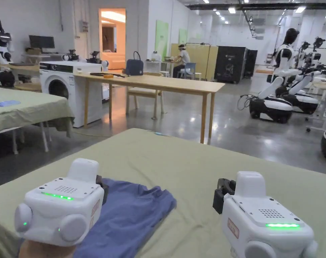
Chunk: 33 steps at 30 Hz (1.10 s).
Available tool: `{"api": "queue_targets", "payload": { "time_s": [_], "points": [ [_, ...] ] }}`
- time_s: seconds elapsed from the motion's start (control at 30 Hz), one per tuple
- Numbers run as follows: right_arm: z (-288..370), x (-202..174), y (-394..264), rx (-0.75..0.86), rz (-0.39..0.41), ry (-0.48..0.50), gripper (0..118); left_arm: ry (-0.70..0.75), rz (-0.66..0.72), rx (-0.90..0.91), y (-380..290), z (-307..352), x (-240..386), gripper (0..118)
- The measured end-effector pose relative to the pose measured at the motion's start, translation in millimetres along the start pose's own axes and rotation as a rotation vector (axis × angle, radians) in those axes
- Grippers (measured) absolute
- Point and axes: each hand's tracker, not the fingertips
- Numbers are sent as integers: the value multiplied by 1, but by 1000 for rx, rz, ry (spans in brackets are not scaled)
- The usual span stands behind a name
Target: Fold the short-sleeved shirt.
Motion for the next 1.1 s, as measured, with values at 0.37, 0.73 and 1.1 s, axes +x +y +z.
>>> {"api": "queue_targets", "payload": {
  "time_s": [0.37, 0.73, 1.1],
  "points": [
    [-31, -25, -25, -30, 53, 28, 4, -137, 7, -287, -36, -102, -34, 31],
    [-32, -12, -53, -125, 111, -63, 4, -220, -11, -458, -45, -303, 33, 118],
    [-45, 15, -77, -222, 96, -146, 4, -215, -56, -563, -75, -397, 63, 85]
  ]
}}
